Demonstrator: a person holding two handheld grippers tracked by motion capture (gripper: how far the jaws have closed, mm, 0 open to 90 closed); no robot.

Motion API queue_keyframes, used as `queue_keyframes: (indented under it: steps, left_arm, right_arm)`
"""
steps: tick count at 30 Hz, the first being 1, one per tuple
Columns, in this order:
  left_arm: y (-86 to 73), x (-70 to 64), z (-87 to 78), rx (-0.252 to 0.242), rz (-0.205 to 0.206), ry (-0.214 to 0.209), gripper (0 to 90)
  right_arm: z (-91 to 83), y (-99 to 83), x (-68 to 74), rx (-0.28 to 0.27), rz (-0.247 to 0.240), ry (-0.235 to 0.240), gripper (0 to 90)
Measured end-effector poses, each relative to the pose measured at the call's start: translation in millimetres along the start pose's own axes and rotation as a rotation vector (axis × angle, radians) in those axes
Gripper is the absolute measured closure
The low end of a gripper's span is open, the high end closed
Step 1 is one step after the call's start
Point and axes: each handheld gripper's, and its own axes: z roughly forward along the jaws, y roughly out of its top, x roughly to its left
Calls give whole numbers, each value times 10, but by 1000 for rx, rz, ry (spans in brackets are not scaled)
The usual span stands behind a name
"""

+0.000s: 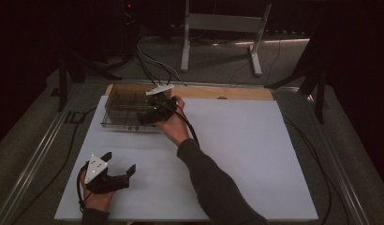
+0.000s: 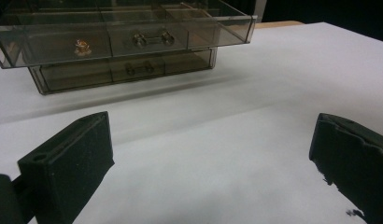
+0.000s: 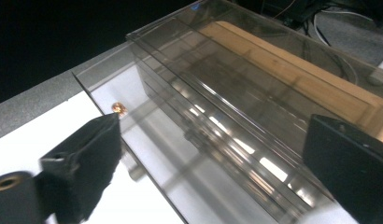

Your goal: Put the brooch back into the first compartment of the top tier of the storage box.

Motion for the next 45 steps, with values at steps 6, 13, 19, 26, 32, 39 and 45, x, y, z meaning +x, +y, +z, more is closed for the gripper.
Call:
queue_keyframes:
  steps: [6,13,19,26,32,39,45]
  left_arm:
    - [-8,8,2,1,-10,4,4]
    - [-16,-10,21,11,-1,4,4]
    - [-20,-3,13,13,-5,9,4]
    - [-24,-11,13,15,-3,12,4]
    - [-27,3,-5,9,-9,18,4]
    - [-24,4,-8,8,-8,22,4]
    - [-24,1,-4,9,-3,23,4]
  right_arm:
    - [-303,-125,-159,-5,-29,-28,1]
    - [-603,-292,-345,-18,-38,-70,1]
    - [-830,-421,-501,-26,-33,-90,1]
    - [-1091,-575,-644,-47,-14,-88,1]
    - [-1316,-780,-722,-58,-20,-116,1]
    - [-1550,-1052,-780,-59,-21,-164,1]
    - [-1803,-1306,-859,-96,26,-207,1]
